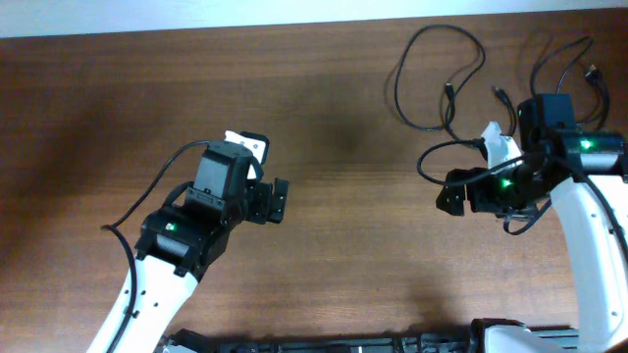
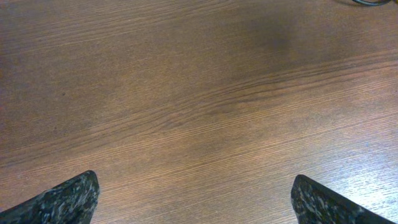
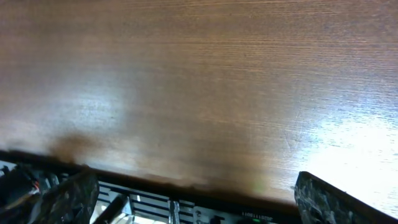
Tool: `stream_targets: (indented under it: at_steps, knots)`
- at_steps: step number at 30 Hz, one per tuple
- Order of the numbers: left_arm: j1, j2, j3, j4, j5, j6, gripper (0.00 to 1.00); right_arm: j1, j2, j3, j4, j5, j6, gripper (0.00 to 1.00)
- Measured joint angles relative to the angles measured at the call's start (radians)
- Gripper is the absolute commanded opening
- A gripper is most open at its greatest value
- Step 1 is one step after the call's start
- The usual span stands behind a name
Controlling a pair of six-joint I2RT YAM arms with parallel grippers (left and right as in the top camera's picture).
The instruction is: Untangle cables
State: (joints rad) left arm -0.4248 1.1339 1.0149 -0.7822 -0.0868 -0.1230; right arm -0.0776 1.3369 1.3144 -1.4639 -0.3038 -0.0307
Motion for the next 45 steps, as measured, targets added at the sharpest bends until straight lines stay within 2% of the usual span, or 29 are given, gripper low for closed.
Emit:
stream_targets:
  at_steps: [5,20,27,31,34,45]
  knots:
    - [0.000,0.000,0.000,0.000,0.000,0.000,0.99,0.000,-0.099,0.000,-0.003,0.000,-0.009,0.99]
    - [0.000,0.000,0.000,0.000,0.000,0.000,0.99,0.000,-0.579,-0.004,-0.030,-0.001,-0.014,0.99]
    - [0.000,0.000,0.000,0.000,0.000,0.000,0.99,0.000,-0.732,-0.025,-0.045,0.000,-0.014,0.99]
    - [0.000,0.000,0.000,0.000,0.000,0.000,0.99,0.000,-0.805,-0.080,0.065,0.000,-0.015,0.99]
    - [0.000,0.000,0.000,0.000,0.000,0.000,0.99,0.000,-0.842,-0.154,0.229,0.000,-0.017,0.99]
    - [0.000,0.000,0.000,0.001,0.000,0.000,0.99,0.000,-1.120,-0.660,0.808,-0.019,-0.025,0.99]
